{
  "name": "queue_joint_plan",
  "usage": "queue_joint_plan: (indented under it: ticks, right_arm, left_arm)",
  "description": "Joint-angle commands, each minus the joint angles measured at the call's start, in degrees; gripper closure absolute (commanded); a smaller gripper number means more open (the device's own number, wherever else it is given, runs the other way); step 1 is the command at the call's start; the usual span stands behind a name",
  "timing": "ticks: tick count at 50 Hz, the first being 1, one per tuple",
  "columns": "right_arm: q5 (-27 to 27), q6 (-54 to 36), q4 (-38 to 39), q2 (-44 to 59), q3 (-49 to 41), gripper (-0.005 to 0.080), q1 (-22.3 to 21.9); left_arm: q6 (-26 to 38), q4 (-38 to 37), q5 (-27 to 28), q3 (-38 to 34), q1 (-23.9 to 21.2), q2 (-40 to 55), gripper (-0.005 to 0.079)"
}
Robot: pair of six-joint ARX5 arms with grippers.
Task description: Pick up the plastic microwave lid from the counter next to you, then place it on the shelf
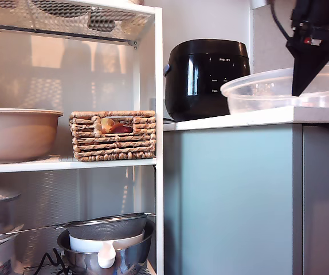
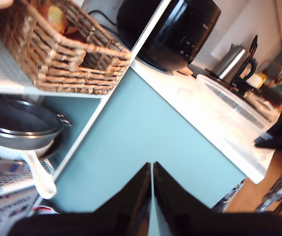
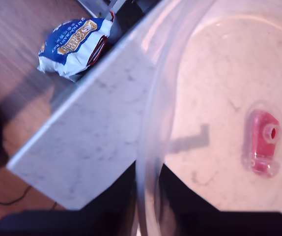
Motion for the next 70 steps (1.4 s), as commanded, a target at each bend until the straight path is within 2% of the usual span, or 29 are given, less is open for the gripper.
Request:
queue_joint_plan:
  ticks: [1, 7, 10, 17, 19, 22, 29, 31, 33, 37, 49, 58, 70]
  right_arm:
    - [0.8, 0.2, -1.0, -1.3, -0.4, 0.0763, 2.3]
    - [3.7, 0.2, -1.6, -3.2, -0.4, 0.0763, 5.8]
    - [5.6, 0.2, -1.7, -4.1, -0.3, 0.0763, 7.6]
    - [7.1, 1.9, -2.1, -5.8, -0.2, 0.0763, 10.6]
    - [7.1, 2.2, -2.3, -6.2, -0.2, 0.0763, 11.6]
    - [7.1, 3.1, -2.6, -6.6, -0.2, 0.0763, 13.1]
    - [6.9, 3.2, -2.5, -6.5, -0.2, 0.0763, 17.2]
    - [6.9, 3.2, -2.3, -6.5, -0.2, 0.0763, 18.3]
    - [6.7, 3.2, -1.8, -6.5, -0.2, 0.0763, 19.4]
    - [6.1, 3.2, -0.8, -6.5, -0.2, 0.0763, 21.8]
    - [4.8, 1.7, 3.5, -5.6, -0.2, 0.0763, 26.7]
    - [4.9, -0.7, 4.1, -2.5, -0.2, 0.0763, 28.9]
    - [7.0, -4.9, 4.7, 3.3, -0.2, 0.0763, 29.8]
  left_arm:
    - [-2.9, 0.6, 0.2, 0.1, 0.2, 0.3, 0.0764]
    - [-8.9, 0.7, 0.0, 0.2, 0.2, 0.6, 0.0764]
    - [-14.2, 0.8, -0.1, 0.2, 0.2, 1.0, 0.0764]
    - [-22.6, 0.9, -2.0, 0.5, 0.2, 2.6, 0.076]
    - [-25.9, 0.9, -2.4, 0.6, 0.2, 3.4, 0.0734]
    - [-27.5, 1.6, -2.4, 0.6, 0.2, 4.6, 0.064]
    - [-33.2, 4.4, -1.8, 0.6, 0.2, 9.0, 0.0202]
    - [-34.1, 5.6, -0.6, 0.7, 0.1, 10.2, 0.0116]
    - [-35.1, 6.4, 0.1, 0.9, 0.0, 11.3, 0.0073]
    - [-37.8, 6.7, 0.7, 2.3, -0.5, 13.6, 0.0065]
    - [-37.3, 4.5, 2.2, 10.7, -3.0, 21.9, 0.0066]
    - [-31.3, -0.7, 4.0, 19.0, -6.0, 30.4, 0.0066]
    - [-24.0, -9.3, 3.5, 27.4, -10.2, 41.0, 0.0066]
